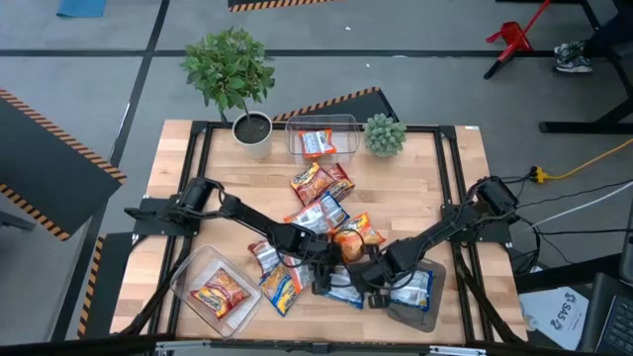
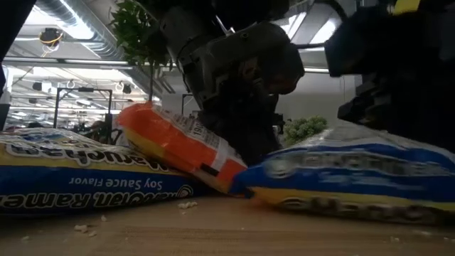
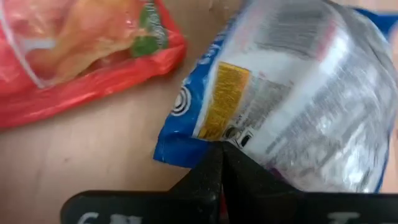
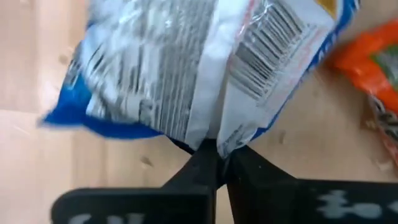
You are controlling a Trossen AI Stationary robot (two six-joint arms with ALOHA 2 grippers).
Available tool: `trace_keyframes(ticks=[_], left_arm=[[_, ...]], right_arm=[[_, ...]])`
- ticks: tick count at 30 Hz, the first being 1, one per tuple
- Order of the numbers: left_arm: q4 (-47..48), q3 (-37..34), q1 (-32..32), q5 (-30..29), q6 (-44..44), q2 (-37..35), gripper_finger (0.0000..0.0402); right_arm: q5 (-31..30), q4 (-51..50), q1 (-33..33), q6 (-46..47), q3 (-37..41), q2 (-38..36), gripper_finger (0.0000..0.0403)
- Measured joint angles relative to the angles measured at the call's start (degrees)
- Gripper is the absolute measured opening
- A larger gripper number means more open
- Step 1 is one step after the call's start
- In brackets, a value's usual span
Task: Sort Maruchan noodles
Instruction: Put the blue noodle pack into the black bin
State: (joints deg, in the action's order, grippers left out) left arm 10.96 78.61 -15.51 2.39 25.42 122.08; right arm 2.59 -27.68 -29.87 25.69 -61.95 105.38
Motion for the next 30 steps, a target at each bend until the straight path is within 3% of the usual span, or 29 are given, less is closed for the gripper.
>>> trace_keyframes(ticks=[5,21,30], left_arm=[[1.32,-0.14,0.59,-0.39,1.26,-3.08,0.0],[-1.25,0.12,0.8,-0.07,2.63,-11.39,0.0],[-5.68,0.21,0.79,-0.1,2.96,-16.0,0.0]], right_arm=[[-2.35,-4.83,-0.04,-0.47,-4.3,-0.74,0.0003],[-7.13,-35.08,-1.63,-2.92,-25.22,-1.75,0.0],[-7.53,-54.45,-8.61,7.98,-38.38,-1.77,0.0]])
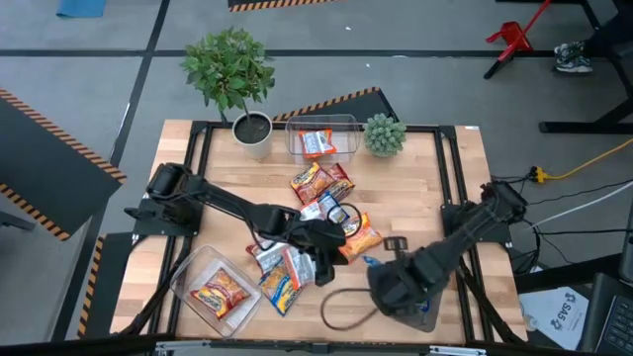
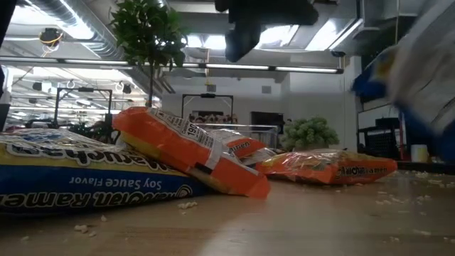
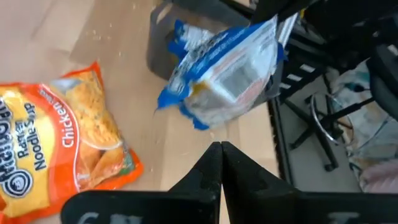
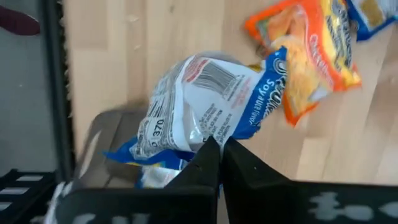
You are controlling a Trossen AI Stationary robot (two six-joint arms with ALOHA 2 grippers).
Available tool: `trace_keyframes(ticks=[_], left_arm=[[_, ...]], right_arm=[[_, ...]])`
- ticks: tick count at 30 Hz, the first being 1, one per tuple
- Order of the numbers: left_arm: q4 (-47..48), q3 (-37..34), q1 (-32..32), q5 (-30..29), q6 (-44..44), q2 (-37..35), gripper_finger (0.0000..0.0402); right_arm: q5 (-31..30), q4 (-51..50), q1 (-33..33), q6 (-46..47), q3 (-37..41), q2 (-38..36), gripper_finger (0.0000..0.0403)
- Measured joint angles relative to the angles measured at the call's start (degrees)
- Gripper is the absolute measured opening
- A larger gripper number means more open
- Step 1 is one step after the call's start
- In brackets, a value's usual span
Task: Sort Maruchan noodles
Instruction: Put the blue noodle pack into the black bin
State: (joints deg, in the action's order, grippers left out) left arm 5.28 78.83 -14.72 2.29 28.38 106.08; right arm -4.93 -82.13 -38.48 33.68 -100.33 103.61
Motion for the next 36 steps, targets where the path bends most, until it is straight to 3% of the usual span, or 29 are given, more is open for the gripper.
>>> trace_keyframes(ticks=[5,12,26,30,36], left_arm=[[0.04,0.0,0.0,-0.76,-0.33,-1.23,0.0],[0.31,0.02,0.0,-1.43,-0.48,-1.2,0.0],[0.31,0.02,0.11,-2.26,-1.92,-1.14,0.0],[0.31,0.02,0.11,-2.27,-2.05,-1.14,0.0],[0.31,0.02,0.82,-2.39,-2.08,-1.14,0.0]], right_arm=[[0.05,-5.9,-5.08,7.65,-5.21,-0.09,0.0],[0.28,-7.84,-11.25,17.21,-5.72,-0.09,0.0],[4.48,-7.92,-12.53,18.59,0.07,-0.07,0.0008],[6.05,-7.93,-12.53,18.58,1.65,-0.07,0.0045],[6.0,-7.89,-12.5,18.8,1.88,-0.07,0.0146]])
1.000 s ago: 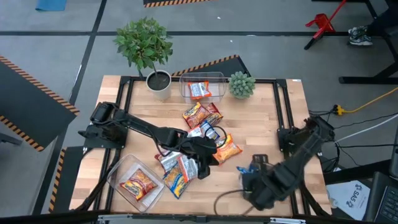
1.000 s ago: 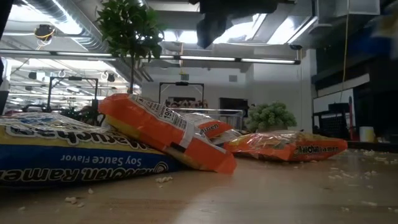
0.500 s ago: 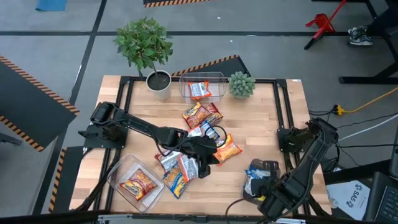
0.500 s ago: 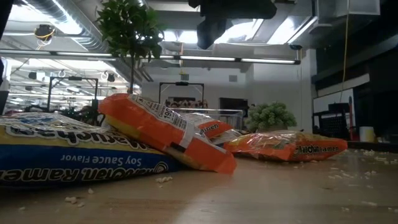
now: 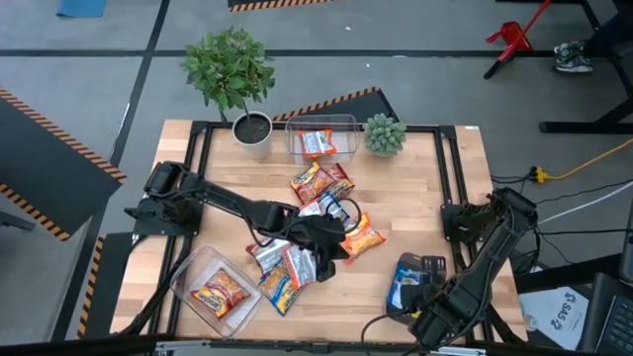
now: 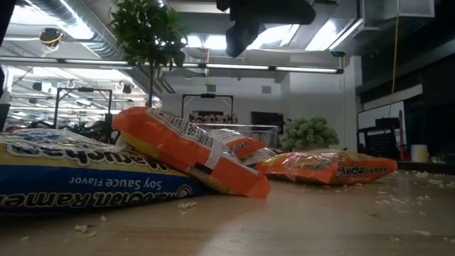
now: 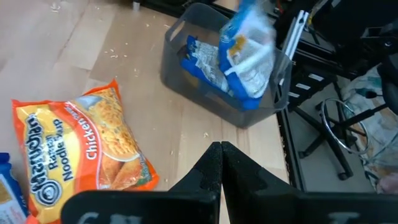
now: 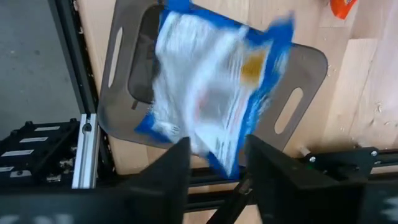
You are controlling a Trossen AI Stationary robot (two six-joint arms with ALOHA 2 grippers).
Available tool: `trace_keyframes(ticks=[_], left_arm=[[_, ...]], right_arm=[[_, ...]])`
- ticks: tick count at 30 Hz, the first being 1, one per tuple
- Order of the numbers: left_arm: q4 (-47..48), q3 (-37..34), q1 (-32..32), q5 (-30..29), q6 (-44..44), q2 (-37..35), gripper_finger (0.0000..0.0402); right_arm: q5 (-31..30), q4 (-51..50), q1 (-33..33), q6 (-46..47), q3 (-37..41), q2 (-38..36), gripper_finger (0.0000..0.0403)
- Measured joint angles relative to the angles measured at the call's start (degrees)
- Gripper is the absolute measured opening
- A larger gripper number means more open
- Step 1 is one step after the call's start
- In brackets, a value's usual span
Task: Sort Maruchan noodles
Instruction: Put the blue noodle pack into the black bin, then put the orange noodle pack into the top transparent bin
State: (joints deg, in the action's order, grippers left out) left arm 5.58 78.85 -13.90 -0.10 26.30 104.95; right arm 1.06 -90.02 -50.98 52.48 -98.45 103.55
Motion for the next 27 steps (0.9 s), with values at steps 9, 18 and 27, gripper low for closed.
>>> trace_keyframes(ticks=[9,18,27], left_arm=[[0.35,0.0,2.73,7.11,1.0,0.0,0.0],[1.39,0.0,2.41,8.63,1.68,0.02,0.0],[1.55,0.0,2.37,8.6,1.64,0.07,0.0]], right_arm=[[-5.24,2.51,-0.02,0.49,-1.39,-1.19,0.0193],[-5.95,18.78,-0.02,-1.78,6.28,-0.79,0.0154],[-3.67,28.17,0.0,-1.54,15.74,-0.76,0.0131]])
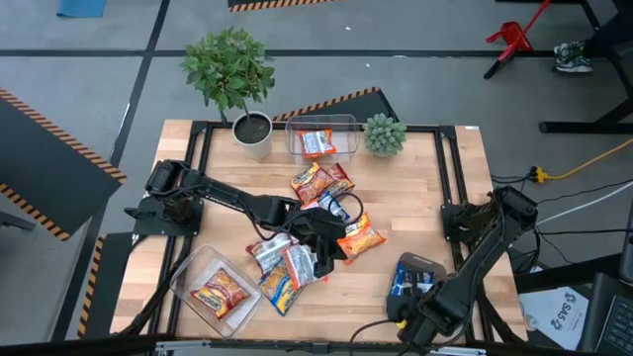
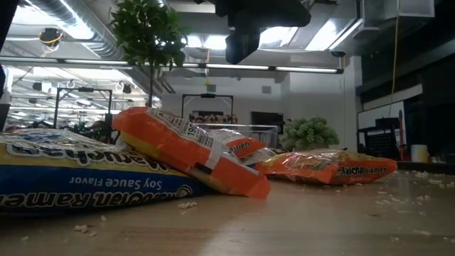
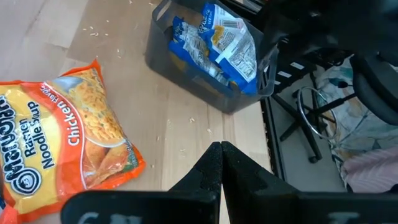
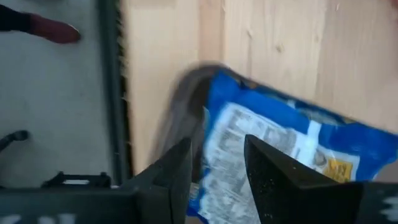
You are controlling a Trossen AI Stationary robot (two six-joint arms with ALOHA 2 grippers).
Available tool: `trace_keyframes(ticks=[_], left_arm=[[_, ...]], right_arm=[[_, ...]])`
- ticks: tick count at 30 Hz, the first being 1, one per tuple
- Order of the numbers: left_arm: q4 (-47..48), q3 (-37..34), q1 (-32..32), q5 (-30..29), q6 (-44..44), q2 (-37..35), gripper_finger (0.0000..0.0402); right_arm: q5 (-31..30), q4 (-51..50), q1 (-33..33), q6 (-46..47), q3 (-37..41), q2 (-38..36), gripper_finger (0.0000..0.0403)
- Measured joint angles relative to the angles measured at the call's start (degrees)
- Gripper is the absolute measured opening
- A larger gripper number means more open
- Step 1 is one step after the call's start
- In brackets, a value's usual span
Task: Sort Maruchan noodles
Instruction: Put the orange noodle pack into the top transparent bin
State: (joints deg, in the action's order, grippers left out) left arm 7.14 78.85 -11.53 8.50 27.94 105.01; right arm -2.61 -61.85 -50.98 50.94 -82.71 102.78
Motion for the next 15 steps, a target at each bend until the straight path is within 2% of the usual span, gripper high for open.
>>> trace_keyframes(ticks=[8,15], left_arm=[[0.13,0.0,0.0,-0.15,-0.04,0.0,0.0],[0.96,0.0,0.0,0.87,-0.04,0.0,0.0]], right_arm=[[1.6,-0.35,0.31,4.79,7.82,-0.02,0.0131],[0.7,-3.62,2.67,6.33,8.98,-0.68,0.0131]])
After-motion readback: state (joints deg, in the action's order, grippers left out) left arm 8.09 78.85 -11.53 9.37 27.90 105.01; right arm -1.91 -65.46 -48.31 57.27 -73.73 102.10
